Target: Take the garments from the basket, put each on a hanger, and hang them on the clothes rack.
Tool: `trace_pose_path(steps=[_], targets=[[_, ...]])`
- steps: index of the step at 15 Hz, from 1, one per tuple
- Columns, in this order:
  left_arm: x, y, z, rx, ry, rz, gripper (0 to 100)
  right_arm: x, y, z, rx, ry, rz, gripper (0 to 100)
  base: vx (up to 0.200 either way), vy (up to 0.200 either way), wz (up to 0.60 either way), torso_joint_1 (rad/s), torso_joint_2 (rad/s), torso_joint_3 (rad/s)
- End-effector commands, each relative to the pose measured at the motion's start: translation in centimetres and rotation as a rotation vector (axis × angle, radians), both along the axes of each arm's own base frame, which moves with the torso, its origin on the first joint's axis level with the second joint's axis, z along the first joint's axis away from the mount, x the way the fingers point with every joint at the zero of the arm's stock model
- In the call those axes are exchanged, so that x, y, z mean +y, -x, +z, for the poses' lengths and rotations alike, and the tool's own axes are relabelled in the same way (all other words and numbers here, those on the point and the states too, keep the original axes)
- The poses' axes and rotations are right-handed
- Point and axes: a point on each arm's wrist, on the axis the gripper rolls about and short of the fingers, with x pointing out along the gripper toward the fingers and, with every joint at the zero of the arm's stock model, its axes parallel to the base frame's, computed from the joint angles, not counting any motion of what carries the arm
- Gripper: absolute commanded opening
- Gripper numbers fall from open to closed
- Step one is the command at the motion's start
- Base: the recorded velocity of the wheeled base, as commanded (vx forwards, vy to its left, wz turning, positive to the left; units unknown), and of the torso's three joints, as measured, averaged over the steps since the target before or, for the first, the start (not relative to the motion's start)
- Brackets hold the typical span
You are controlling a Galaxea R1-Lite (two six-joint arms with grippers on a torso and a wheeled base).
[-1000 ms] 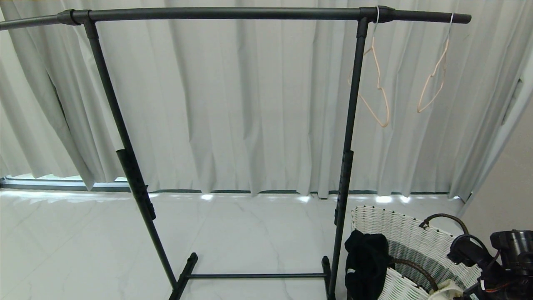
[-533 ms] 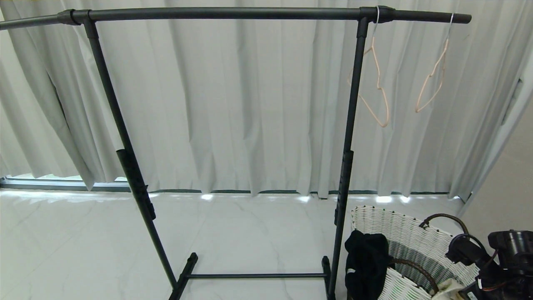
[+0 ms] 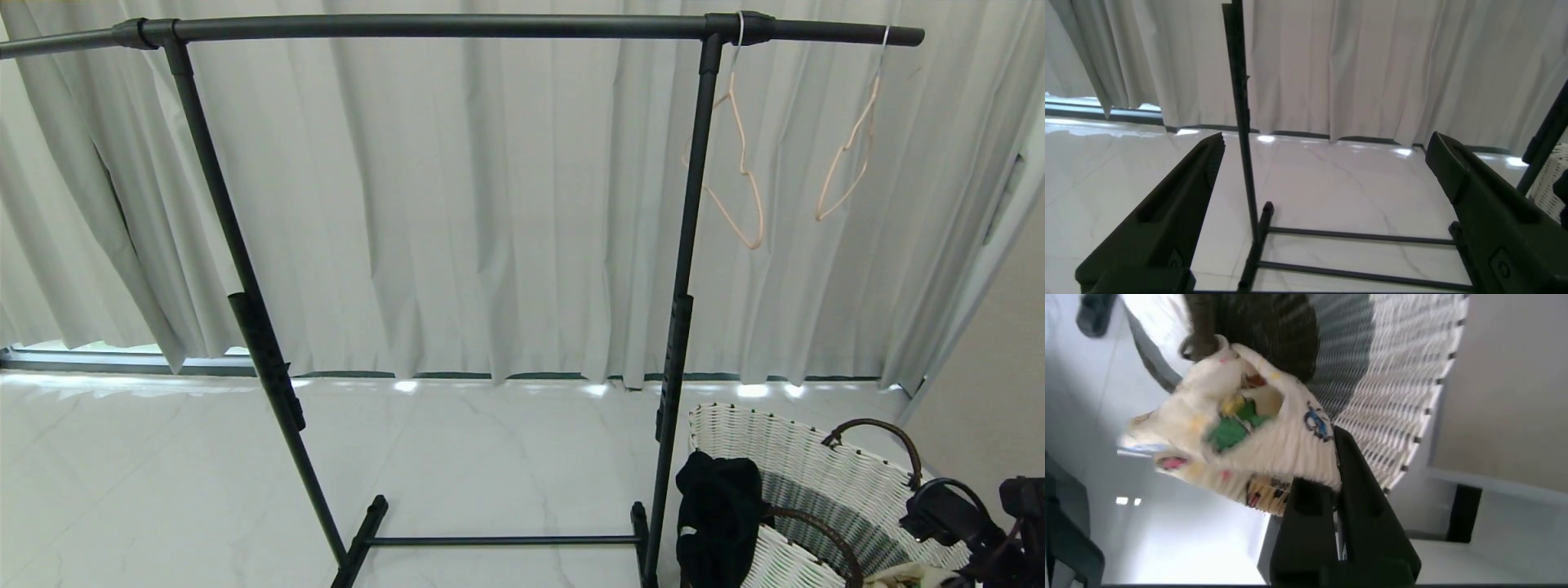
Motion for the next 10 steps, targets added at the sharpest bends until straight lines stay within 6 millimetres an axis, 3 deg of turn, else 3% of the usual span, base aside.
trace_pose_path(steps=[1,3,6,7,8,10], targets=[[0.0,0.0,0.0,0.0,0.0,0.001,100,1.0,3.1,3.3,-0.175,0.002,0.068,0,0.0,0.0,0.0,0.0,0.0,0.0],[0.0,0.0,0.0,0.003,-0.012,-0.005,100,1.6,3.8,4.9,-0.262,0.014,0.105,0,0.0,0.0,0.0,0.0,0.0,0.0],[0.0,0.0,0.0,0.005,-0.054,-0.018,100,1.9,2.4,11.5,-0.378,0.026,0.094,0,0.0,0.0,0.0,0.0,0.0,0.0],[0.0,0.0,0.0,0.005,-0.063,-0.018,100,1.9,2.5,12.9,-0.377,0.024,0.096,0,0.0,0.0,0.0,0.0,0.0,0.0],[0.0,0.0,0.0,0.005,-0.074,-0.018,100,2.1,3.6,16.0,-0.353,0.02,0.12,0,0.0,0.0,0.0,0.0,0.0,0.0],[0.0,0.0,0.0,0.005,-0.074,-0.018,100,2.4,5.9,17.7,-0.337,0.012,0.174,0,-0.1,0.0,0.0,0.004,0.0,0.004]])
